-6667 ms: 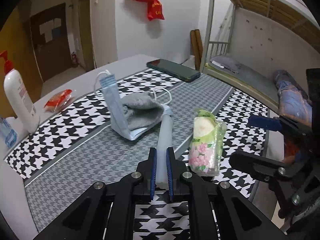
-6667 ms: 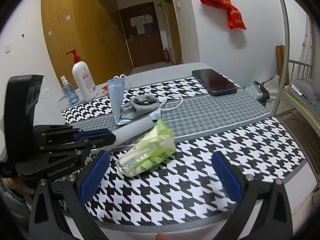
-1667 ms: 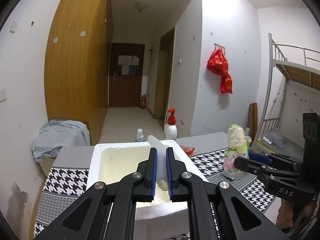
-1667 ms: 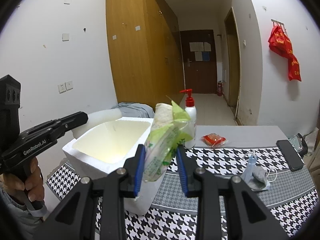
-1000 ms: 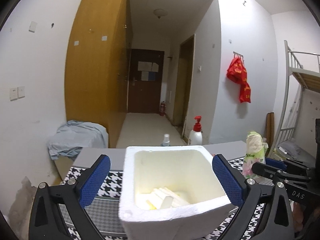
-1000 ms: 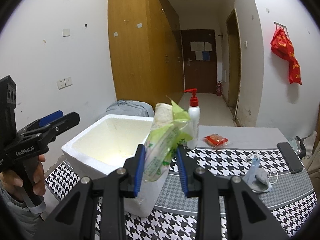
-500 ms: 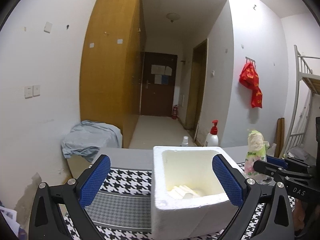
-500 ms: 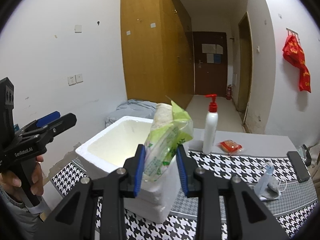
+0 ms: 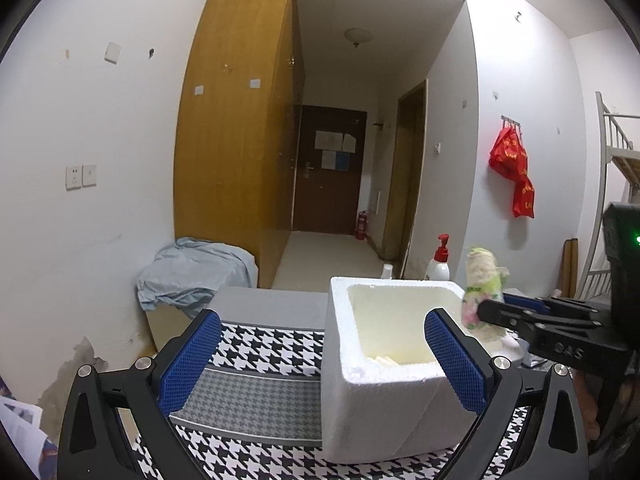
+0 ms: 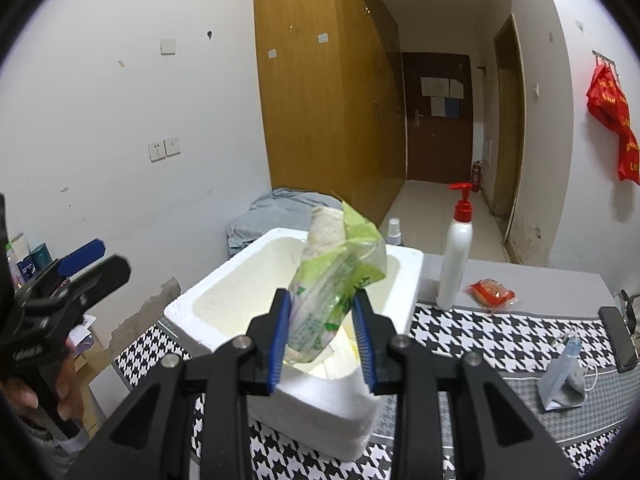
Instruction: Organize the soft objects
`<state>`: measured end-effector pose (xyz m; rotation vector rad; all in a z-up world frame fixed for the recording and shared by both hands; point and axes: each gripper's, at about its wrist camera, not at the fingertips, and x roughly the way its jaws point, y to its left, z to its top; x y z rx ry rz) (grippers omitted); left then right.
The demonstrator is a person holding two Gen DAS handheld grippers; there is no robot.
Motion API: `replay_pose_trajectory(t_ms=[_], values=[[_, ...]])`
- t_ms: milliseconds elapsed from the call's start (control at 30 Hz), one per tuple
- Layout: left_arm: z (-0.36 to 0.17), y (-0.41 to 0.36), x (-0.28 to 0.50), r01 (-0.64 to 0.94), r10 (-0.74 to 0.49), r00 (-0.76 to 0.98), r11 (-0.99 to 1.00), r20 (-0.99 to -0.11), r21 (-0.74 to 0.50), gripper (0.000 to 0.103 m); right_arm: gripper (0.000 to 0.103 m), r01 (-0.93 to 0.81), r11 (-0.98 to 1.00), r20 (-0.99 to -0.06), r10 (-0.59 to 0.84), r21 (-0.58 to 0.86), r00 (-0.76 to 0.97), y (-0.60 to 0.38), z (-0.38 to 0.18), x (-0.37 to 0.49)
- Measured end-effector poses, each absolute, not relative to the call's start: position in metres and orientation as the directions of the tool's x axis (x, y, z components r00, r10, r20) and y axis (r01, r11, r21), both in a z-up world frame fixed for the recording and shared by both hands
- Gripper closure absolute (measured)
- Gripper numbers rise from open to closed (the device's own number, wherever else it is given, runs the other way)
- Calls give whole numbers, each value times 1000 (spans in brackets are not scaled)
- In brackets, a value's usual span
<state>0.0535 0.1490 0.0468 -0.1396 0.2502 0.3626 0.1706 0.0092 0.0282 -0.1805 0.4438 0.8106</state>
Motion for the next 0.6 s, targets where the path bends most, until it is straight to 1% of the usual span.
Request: replay_pose_trajectory(t_ms=[167, 333, 367, 433, 467, 500, 567, 600], values=[[43, 150, 51, -358, 321, 907, 929, -274, -97, 1, 67, -729, 684, -466, 653, 24, 597, 17, 26, 175], [38, 151, 51, -357, 316, 904, 929, -288, -102, 1, 65, -734, 679, -477, 651, 18, 591, 22, 23, 175], [37, 151, 51, -357, 315, 904, 928, -290, -105, 1, 63, -737, 675, -479, 652, 15, 587, 24, 22, 174], [36, 153, 50, -359, 316, 902, 927, -294, -108, 1, 56, -741, 672, -481, 653, 11, 585, 27, 22, 173], [35, 154, 50, -362, 317, 901, 926, -295, -111, 1, 47, -742, 671, -483, 652, 8, 584, 28, 22, 174], [35, 154, 50, -366, 319, 900, 923, -296, -116, 1, 35, -742, 670, -481, 653, 6, 585, 29, 22, 173], [34, 156, 49, -370, 321, 898, 921, -300, -124, 1, 28, -741, 671, -469, 658, 9, 590, 27, 23, 170], [34, 157, 49, -372, 321, 897, 920, -303, -126, 1, 28, -743, 669, -467, 661, 13, 587, 27, 23, 170]])
